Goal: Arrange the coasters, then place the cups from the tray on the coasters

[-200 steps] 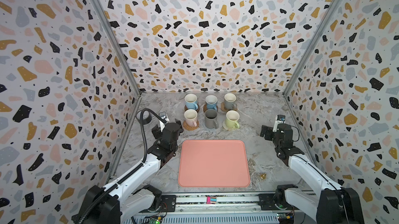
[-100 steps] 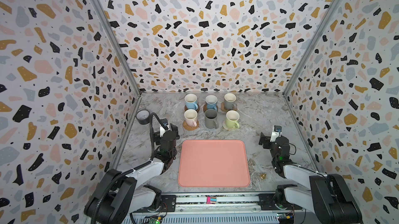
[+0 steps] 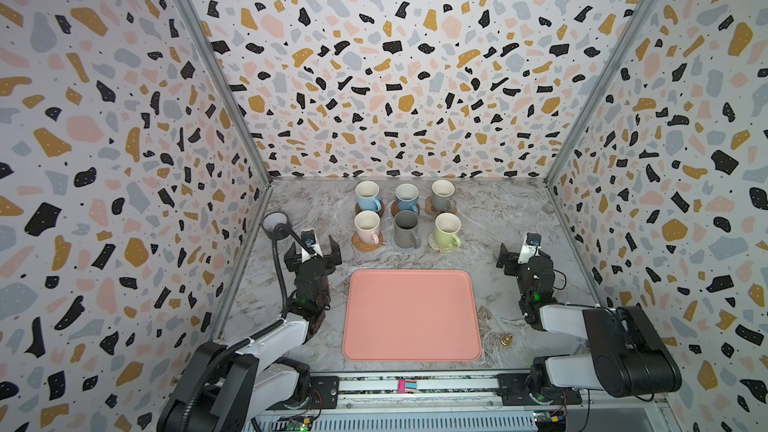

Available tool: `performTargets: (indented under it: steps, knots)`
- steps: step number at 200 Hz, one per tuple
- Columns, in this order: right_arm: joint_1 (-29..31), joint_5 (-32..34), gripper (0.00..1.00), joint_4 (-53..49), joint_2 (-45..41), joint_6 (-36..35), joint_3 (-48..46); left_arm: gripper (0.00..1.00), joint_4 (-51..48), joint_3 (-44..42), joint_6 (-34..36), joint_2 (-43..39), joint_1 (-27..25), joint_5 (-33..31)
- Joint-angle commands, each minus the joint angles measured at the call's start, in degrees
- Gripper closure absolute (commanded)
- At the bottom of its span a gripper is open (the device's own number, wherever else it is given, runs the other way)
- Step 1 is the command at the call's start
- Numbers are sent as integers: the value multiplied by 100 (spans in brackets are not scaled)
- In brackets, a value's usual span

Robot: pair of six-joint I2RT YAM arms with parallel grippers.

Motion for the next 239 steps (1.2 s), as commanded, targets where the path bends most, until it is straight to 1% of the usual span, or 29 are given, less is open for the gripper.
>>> performTargets:
  steps: [1, 8, 13, 23, 28, 33, 39, 45, 48, 61, 77, 85, 95, 119, 137, 149, 161, 184, 191, 199, 207, 220, 225, 235, 239]
  knots:
    - [-46, 96, 1, 651, 161, -223, 37, 0, -135, -102, 214, -161, 21, 381]
    - [-118, -6, 1, 1248, 425, -171, -136, 1, -78, -258, 203, -143, 26, 351]
    - [-112, -26, 1, 1705, 608, -293, -234, 1, 82, -415, 198, -96, 28, 302]
    - [2, -63, 1, 1427, 616, -416, -151, 1, 593, -690, 145, -13, 27, 158]
    - [24, -31, 1, 1491, 617, -435, -166, 1, 588, -690, 168, -63, 32, 167]
    - [34, -46, 1, 1678, 645, -435, -244, 0, 575, -686, 179, -101, 42, 280]
    - [26, -47, 1, 1965, 728, -410, -379, 1, 908, -762, 151, -25, 93, 306]
    - [13, 7, 1, 2622, 902, -418, -550, 1, 1000, -734, 90, 116, 140, 345]
    - [9, 19, 1, 2772, 967, -456, -593, 1, 968, -665, 82, 174, 161, 360]
    - [35, -15, 1, 2220, 810, -414, -483, 1, 537, -335, 132, 430, 185, 580]
    - [28, -16, 1, 2399, 890, -447, -479, 1, 399, -154, 223, 625, 193, 844]
    - [27, -40, 1, 2271, 845, -415, -469, 0, 390, -132, 227, 659, 205, 858]
    - [27, -32, 1, 2394, 889, -437, -481, 1, 393, -131, 215, 644, 211, 860]
    - [26, -31, 1, 2341, 882, -439, -470, 0, 269, -30, 154, 731, 220, 657]
    - [26, -39, 1, 2342, 878, -431, -468, 1, 164, 23, 453, 757, 224, 769]
    - [26, -36, 1, 2329, 873, -430, -467, 0, 546, -142, 668, 728, 221, 609]
    - [28, -34, 1, 2329, 876, -434, -467, 1, 938, -252, 736, 791, 277, 433]
    - [30, -37, 1, 2329, 879, -433, -468, 1, 1211, -245, 643, 1090, 600, 883]
    - [26, -29, 1, 2329, 881, -429, -464, 1, 1521, -341, 542, 1195, 692, 893]
    - [27, -39, 1, 2329, 875, -434, -467, 1, 1596, -405, 371, 1215, 852, 948]
    - [35, -33, 1, 2324, 877, -430, -468, 1, 1940, -538, 266, 1367, 992, 1106]
    - [27, -33, 1, 2329, 881, -437, -464, 0, 2579, -679, 140, 1659, 1125, 1181]
    - [26, -36, 1, 2329, 876, -430, -459, 0, 2559, -678, 142, 1629, 1142, 1232]
    - [26, -32, 1, 2320, 874, -433, -458, 1, 2044, -541, 154, 1494, 1151, 1265]
    - [26, -38, 1, 2313, 885, -429, -456, 1, 1994, -524, 154, 1497, 1160, 1285]
